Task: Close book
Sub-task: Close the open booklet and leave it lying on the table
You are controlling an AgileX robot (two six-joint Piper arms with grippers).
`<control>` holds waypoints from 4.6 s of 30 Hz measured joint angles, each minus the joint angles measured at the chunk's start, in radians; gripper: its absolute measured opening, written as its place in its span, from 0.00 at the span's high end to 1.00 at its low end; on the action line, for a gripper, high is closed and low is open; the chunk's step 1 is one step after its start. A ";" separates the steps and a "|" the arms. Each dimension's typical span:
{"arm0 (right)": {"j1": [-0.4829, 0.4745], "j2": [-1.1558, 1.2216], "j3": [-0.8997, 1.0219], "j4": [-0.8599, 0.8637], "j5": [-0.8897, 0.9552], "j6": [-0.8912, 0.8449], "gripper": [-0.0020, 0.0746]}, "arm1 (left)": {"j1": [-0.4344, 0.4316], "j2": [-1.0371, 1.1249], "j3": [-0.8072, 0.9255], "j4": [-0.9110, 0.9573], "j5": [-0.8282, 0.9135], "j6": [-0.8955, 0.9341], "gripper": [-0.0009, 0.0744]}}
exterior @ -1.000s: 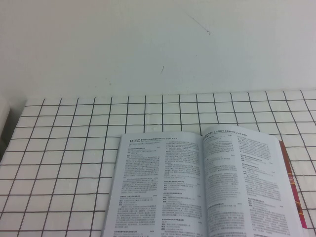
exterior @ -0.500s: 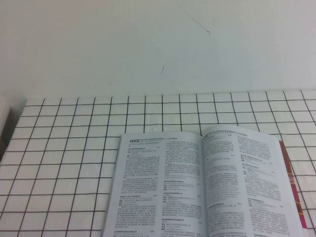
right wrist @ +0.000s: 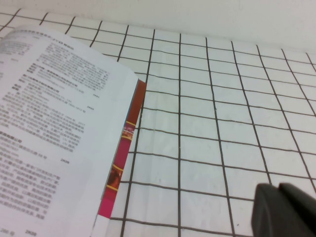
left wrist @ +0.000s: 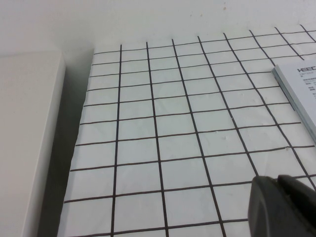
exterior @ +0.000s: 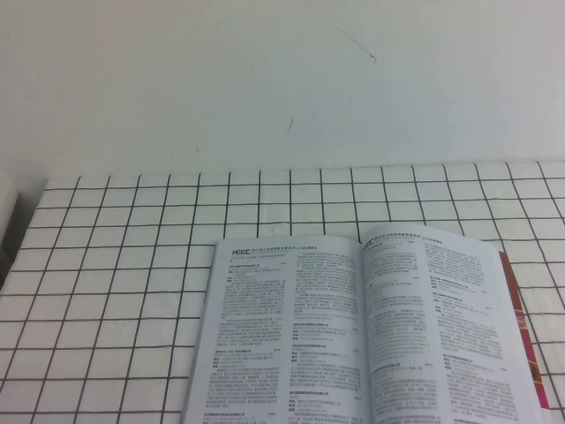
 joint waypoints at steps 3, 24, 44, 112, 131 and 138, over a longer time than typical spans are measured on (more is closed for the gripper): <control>0.000 0.000 0.000 0.000 -0.004 0.000 0.98 | 0.000 0.000 0.000 0.000 0.000 -0.007 0.99; 0.000 0.000 0.012 -0.012 -0.603 0.000 0.98 | 0.000 0.000 0.003 -0.363 -0.405 -0.071 0.99; 0.000 -0.001 -0.042 -0.017 -1.117 0.060 0.98 | 0.000 0.000 -0.055 -0.254 -0.645 -0.350 0.99; 0.353 1.557 -0.909 0.630 0.373 -0.649 0.98 | 0.000 1.162 -0.671 -0.460 0.275 0.112 0.99; 0.357 1.830 -0.937 0.566 0.315 -0.568 0.98 | 0.000 1.547 -0.672 -0.932 0.214 0.573 0.99; 0.357 1.831 -0.941 0.564 0.319 -0.565 0.98 | -0.029 1.646 -0.672 -0.989 0.169 0.628 0.99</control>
